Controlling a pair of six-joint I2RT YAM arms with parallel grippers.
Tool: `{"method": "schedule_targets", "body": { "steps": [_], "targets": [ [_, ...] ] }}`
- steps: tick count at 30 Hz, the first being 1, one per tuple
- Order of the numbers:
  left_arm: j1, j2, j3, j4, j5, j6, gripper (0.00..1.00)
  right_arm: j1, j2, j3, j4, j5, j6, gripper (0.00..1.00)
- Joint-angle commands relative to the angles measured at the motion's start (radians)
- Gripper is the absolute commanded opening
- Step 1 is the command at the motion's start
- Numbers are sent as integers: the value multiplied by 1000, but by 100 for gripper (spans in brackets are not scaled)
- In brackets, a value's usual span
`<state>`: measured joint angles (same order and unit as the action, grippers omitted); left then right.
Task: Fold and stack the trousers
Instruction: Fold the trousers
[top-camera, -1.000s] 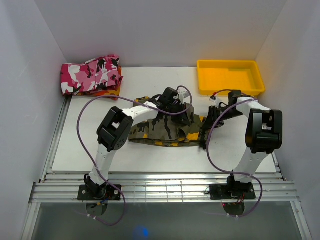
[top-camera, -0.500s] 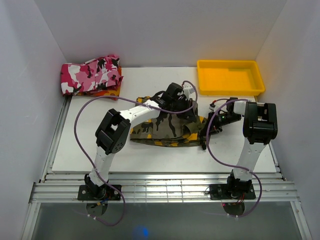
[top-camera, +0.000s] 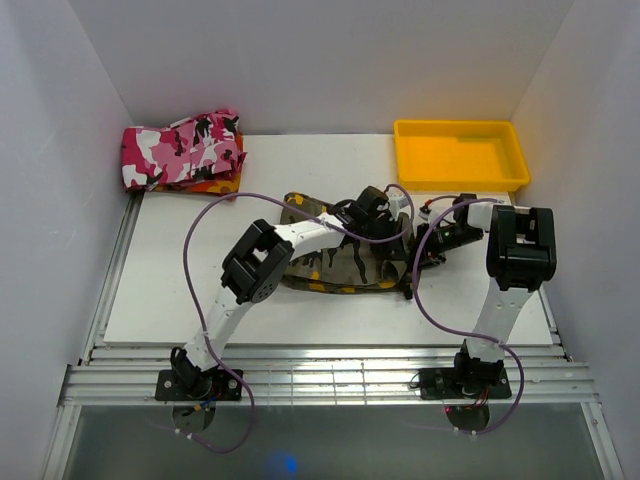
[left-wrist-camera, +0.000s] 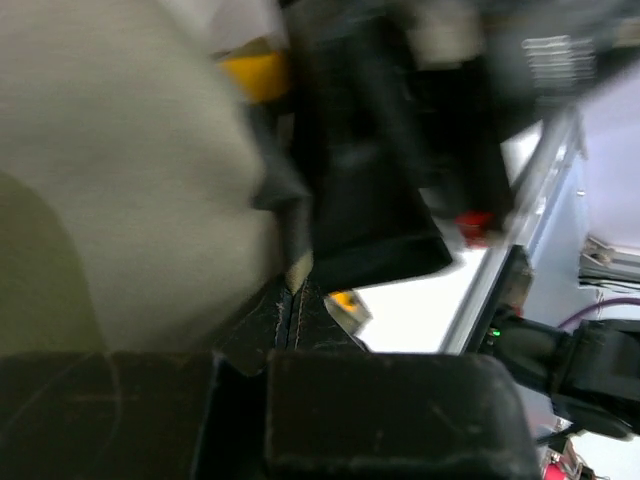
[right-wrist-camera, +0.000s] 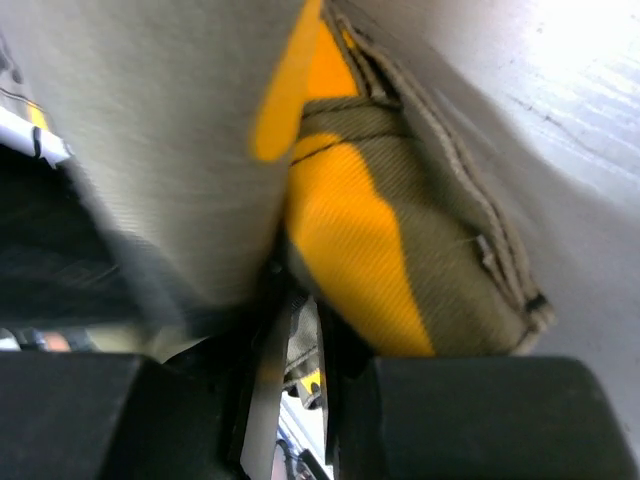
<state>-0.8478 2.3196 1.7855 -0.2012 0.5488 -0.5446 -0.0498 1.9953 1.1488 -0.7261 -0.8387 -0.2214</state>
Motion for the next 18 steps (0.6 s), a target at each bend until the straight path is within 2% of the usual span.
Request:
{"method": "schedule_targets", "body": {
  "steps": [1, 2, 6, 9, 10, 12, 14, 16, 18],
  "targets": [
    [1, 14, 32, 31, -13, -14, 1, 10, -79, 49, -48, 52, -68, 24],
    [7, 18, 34, 34, -9, -14, 4, 10, -92, 58, -73, 82, -87, 25],
    [23, -14, 46, 43, 31, 26, 35, -11, -170, 114, -212, 164, -177, 28],
    [29, -83, 63, 36, 89, 80, 46, -30, -205, 167, -272, 190, -237, 29],
    [35, -106, 64, 37, 108, 86, 55, -32, -210, 183, -318, 190, -255, 30],
    [44, -178, 66, 37, 170, 87, 64, -33, -220, 227, -363, 129, -305, 34],
    [76, -232, 46, 32, 227, 68, 69, -28, -221, 265, -401, 18, -299, 43],
    [142, -331, -12, 63, 275, 10, 77, -18, -213, 287, -408, -104, -274, 52],
    [206, -396, -136, 136, 366, -43, 87, 22, -205, 313, -392, -163, -231, 55]
  ]
}}
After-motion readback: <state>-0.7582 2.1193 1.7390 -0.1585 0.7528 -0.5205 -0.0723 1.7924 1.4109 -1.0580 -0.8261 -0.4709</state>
